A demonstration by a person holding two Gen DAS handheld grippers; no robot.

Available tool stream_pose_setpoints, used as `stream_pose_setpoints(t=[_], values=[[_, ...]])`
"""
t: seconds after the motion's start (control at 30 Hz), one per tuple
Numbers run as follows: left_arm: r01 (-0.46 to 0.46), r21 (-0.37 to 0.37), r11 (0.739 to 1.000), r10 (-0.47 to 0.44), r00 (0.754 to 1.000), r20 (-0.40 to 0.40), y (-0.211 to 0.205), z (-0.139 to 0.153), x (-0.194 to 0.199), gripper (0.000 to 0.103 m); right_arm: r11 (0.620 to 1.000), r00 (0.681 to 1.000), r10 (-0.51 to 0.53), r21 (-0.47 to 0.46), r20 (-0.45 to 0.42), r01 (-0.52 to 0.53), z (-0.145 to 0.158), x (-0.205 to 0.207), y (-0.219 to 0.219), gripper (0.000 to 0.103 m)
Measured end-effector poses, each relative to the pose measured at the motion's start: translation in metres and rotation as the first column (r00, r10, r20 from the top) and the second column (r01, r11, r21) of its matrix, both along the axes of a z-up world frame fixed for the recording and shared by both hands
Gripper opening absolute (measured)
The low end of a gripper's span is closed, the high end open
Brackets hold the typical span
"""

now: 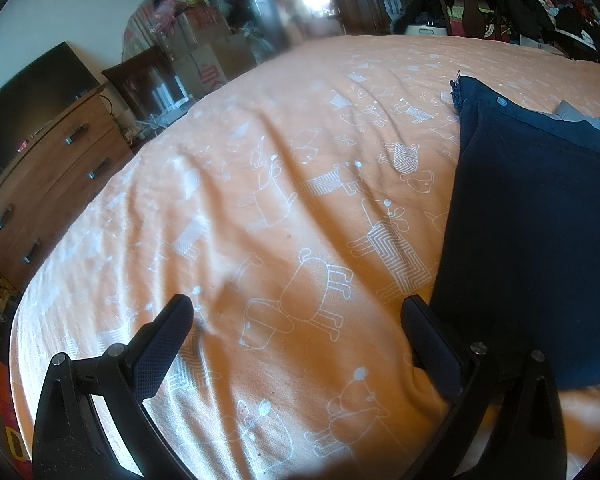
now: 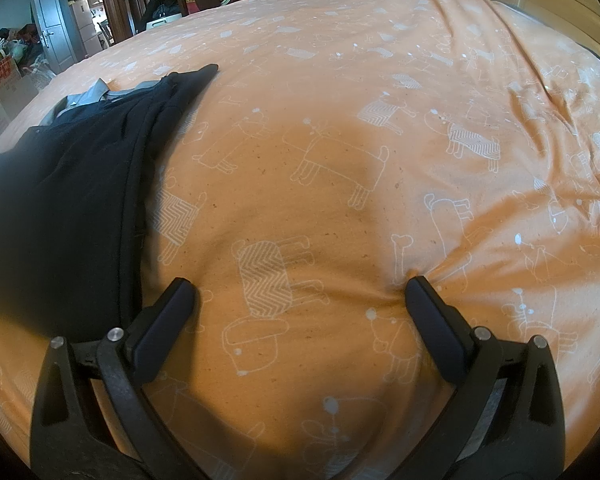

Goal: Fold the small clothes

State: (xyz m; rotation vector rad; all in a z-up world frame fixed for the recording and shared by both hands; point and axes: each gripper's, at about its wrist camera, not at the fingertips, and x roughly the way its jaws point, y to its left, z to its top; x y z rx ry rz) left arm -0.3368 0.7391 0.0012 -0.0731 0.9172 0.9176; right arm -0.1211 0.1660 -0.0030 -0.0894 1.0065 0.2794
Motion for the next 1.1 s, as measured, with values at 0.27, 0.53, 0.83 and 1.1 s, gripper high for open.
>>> stream_pose_setpoints(t=[0.27,0.53,0.83,1.1], values=[[0.0,0.006,1.0,0.0,1.0,-0.003,0.0,0.0,0.0,0.103,1.0,1.0,0.0,0.0,0.0,0.0,0.0,0.0,0.0,0.103],[0.0,0.006,1.0,0.0,1.0,-0.004,0.0,0.0,0.0,0.103,1.0,1.0,0.0,0.0,0.0,0.0,0.0,0.0,0.0,0.103],[0.0,0.007,1.0,0.0,1.0,-0.005,0.0,0.0,0.001,0.103,1.0,1.0,0.001,-0.001,-0.001,-0.001,0.0,0.0,0.001,0.103],[-0.003,-0.095,0.996,0.001,1.0,-0.012,0.014,-0.001,-0.002,0.103,0.999,1.0,0.001,-0.037,-0.002,-0.001,0.0,0.002,0.005,0.103]])
